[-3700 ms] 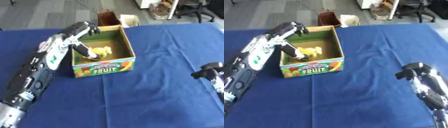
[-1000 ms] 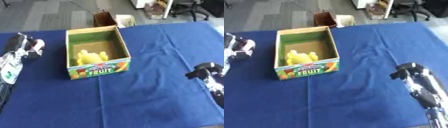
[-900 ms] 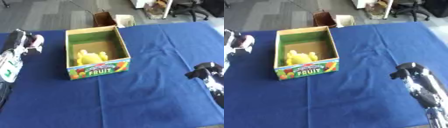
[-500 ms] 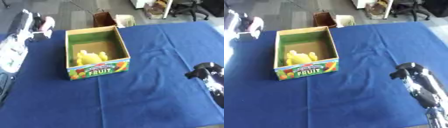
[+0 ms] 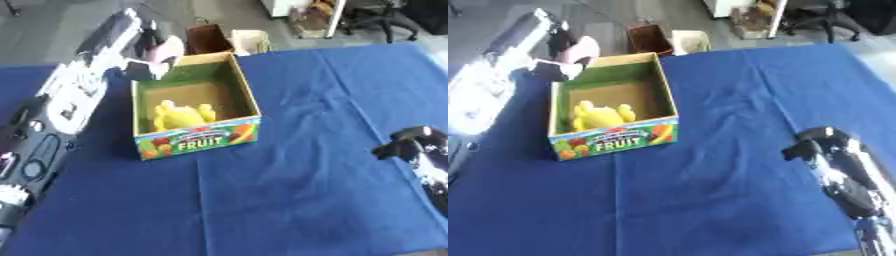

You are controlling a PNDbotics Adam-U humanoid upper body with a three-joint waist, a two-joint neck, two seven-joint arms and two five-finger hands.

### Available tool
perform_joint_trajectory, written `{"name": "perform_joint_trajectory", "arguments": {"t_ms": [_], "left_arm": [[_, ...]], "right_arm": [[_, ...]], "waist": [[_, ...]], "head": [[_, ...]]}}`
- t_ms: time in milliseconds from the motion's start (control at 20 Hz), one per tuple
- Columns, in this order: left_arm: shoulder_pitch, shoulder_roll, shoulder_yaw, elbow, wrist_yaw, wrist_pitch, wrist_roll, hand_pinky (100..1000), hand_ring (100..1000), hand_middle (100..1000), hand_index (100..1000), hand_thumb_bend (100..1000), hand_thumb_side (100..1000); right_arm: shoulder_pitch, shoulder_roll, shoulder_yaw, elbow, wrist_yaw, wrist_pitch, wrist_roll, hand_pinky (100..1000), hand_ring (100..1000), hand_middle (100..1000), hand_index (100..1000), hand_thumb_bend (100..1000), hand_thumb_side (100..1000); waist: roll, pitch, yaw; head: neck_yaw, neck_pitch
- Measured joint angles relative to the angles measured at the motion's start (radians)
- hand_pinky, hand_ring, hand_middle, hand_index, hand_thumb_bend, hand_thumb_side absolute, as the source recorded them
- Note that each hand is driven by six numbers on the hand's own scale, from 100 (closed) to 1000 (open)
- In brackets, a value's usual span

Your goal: Pick up objects on the table and place them in the box.

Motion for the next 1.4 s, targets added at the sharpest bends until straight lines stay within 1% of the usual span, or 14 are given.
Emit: {"name": "perform_joint_trajectory", "arguments": {"t_ms": [150,200,250,300,350,400,450,600,650,750,900,1100,1250,1400], "left_arm": [[0.003,-0.009,-0.007,0.024,-0.006,-0.022,-0.059,568,500,524,689,616,100],[0.003,-0.010,-0.007,0.028,-0.006,-0.028,-0.077,592,537,559,717,727,243],[0.005,-0.010,-0.007,0.030,-0.003,-0.035,-0.091,608,562,585,735,788,345],[0.008,-0.010,-0.007,0.031,0.003,-0.040,-0.101,610,565,588,738,799,343],[0.013,-0.010,-0.007,0.029,0.012,-0.045,-0.107,624,579,602,748,836,395],[0.018,-0.010,-0.006,0.022,0.025,-0.047,-0.108,623,578,604,748,838,419],[0.023,-0.010,-0.005,0.010,0.045,-0.048,-0.107,622,576,603,746,833,436],[0.056,0.001,0.012,-0.051,0.138,-0.035,-0.079,608,551,582,725,683,464],[0.074,0.011,0.024,-0.080,0.185,-0.022,-0.061,600,537,566,710,559,426],[0.120,0.032,0.055,-0.149,0.301,0.009,-0.014,587,529,554,696,456,379],[0.218,0.061,0.114,-0.271,0.503,0.058,0.063,577,524,548,683,409,377],[0.380,0.087,0.201,-0.445,0.710,0.109,0.148,573,519,545,684,417,388],[0.493,0.079,0.265,-0.559,0.783,0.131,0.202,571,517,541,684,419,395],[0.584,0.040,0.322,-0.636,0.803,0.150,0.253,569,512,534,682,421,409]], "right_arm": [[0.000,0.000,0.000,0.000,0.000,0.000,0.000,651,520,434,643,100,342],[0.000,0.000,0.000,0.000,0.000,0.000,0.001,651,520,434,643,100,341],[0.000,0.000,0.000,0.000,0.000,0.000,0.001,651,520,434,643,100,341],[0.000,0.000,0.000,0.000,0.000,0.000,0.001,651,520,434,643,100,341],[0.000,0.000,0.000,0.000,0.000,0.000,0.001,651,520,434,643,100,342],[0.000,0.000,0.000,0.000,0.000,0.000,0.001,651,520,434,643,100,343],[0.000,0.001,0.000,0.000,0.000,0.000,0.001,651,520,434,644,100,343],[0.000,0.001,0.000,0.000,0.000,-0.001,0.000,652,520,434,644,100,342],[0.000,0.001,0.000,0.000,0.000,-0.001,0.000,652,520,434,643,100,343],[0.000,0.001,-0.001,0.000,0.000,-0.002,-0.001,652,520,434,643,100,344],[0.000,0.001,-0.006,0.000,0.000,-0.003,-0.002,652,520,434,643,100,343],[0.000,0.001,-0.009,0.001,0.001,-0.007,-0.007,652,521,434,644,100,340],[0.000,0.001,-0.016,0.001,0.001,-0.010,-0.012,653,521,434,644,100,340],[0.001,0.001,-0.018,0.002,0.001,-0.012,-0.013,653,521,434,644,100,341]], "waist": [[-0.001,0.000,0.000],[-0.002,0.001,0.001],[-0.003,0.001,0.002],[-0.004,0.001,0.004],[-0.004,0.001,0.005],[-0.005,0.002,0.006],[-0.005,0.002,0.007],[-0.008,0.003,0.015],[-0.009,0.004,0.018],[-0.009,0.008,0.020],[-0.009,0.008,0.031],[-0.016,0.008,0.045],[-0.020,0.008,0.062],[-0.026,0.008,0.072]], "head": [[-0.001,0.000],[-0.001,0.000],[-0.002,0.000],[-0.003,0.000],[-0.004,0.000],[-0.005,0.000],[-0.006,0.000],[-0.009,0.000],[-0.009,-0.001],[-0.011,-0.001],[-0.016,-0.002],[-0.018,-0.003],[-0.017,-0.002],[-0.005,0.002]]}}
